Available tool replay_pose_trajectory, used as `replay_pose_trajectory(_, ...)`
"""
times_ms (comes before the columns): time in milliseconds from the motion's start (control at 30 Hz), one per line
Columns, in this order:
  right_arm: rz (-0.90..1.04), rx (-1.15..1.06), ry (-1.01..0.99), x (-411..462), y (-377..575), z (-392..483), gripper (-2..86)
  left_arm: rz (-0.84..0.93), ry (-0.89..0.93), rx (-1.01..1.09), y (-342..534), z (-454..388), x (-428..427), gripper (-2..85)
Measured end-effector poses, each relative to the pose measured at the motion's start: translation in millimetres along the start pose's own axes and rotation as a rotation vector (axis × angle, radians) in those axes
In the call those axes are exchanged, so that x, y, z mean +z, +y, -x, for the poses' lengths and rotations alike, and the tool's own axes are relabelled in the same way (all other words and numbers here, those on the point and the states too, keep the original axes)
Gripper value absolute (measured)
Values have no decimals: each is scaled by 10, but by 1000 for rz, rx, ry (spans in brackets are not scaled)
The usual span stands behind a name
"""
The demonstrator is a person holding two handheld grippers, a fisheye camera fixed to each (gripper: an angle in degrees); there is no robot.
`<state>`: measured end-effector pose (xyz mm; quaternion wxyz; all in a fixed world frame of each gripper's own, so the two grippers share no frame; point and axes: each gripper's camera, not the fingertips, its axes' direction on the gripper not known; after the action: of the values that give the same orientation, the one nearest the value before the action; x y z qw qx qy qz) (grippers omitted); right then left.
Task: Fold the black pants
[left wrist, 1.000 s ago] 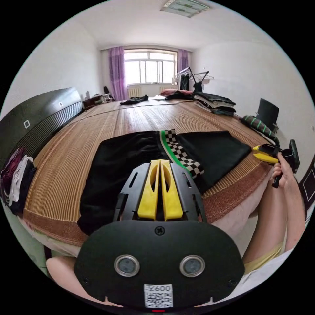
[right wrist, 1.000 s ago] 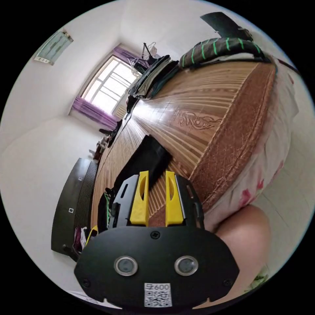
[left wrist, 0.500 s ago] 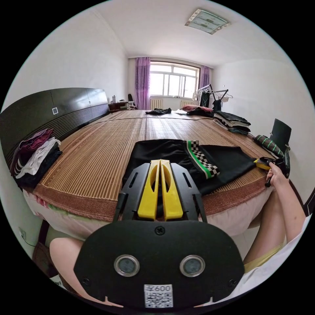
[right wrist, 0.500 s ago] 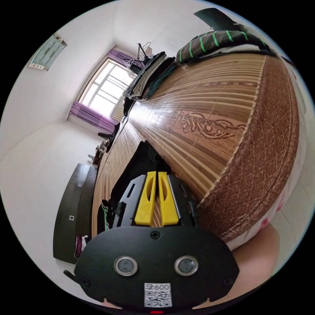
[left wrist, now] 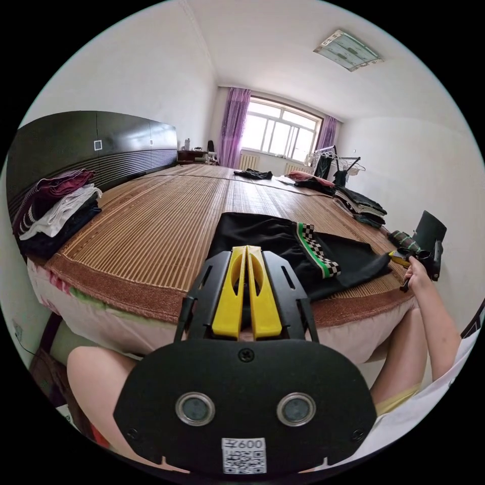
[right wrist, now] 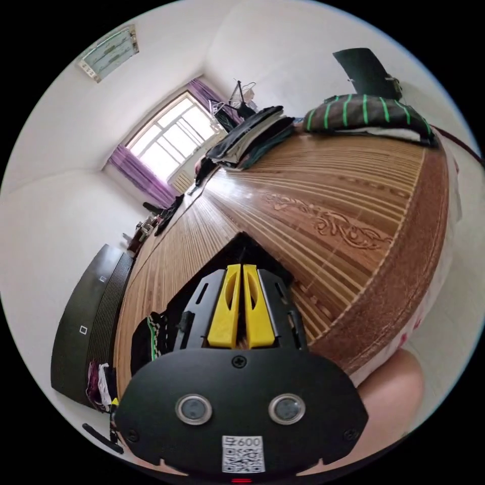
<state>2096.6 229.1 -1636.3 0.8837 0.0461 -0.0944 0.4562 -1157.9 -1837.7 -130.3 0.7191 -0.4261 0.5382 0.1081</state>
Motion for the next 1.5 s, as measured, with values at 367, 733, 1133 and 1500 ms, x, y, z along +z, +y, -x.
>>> replay_pose_trajectory(367,16,260,-127,64,443,-1013,10,6,19,25,-275,-161,-43,2)
replay_pose_trajectory(733,135,234,-19,828,458,-1033,-4,40,105,77,-582,-455,317,2)
replay_pose_trajectory(1133,160,-481,-477,1141,1634,1199,-8,15,144,-110,-892,356,375,3)
replay_pose_trajectory(1500,619,-904,-476,2271,4829,2315,-8,80,167,-206,-1311,1066,653,4)
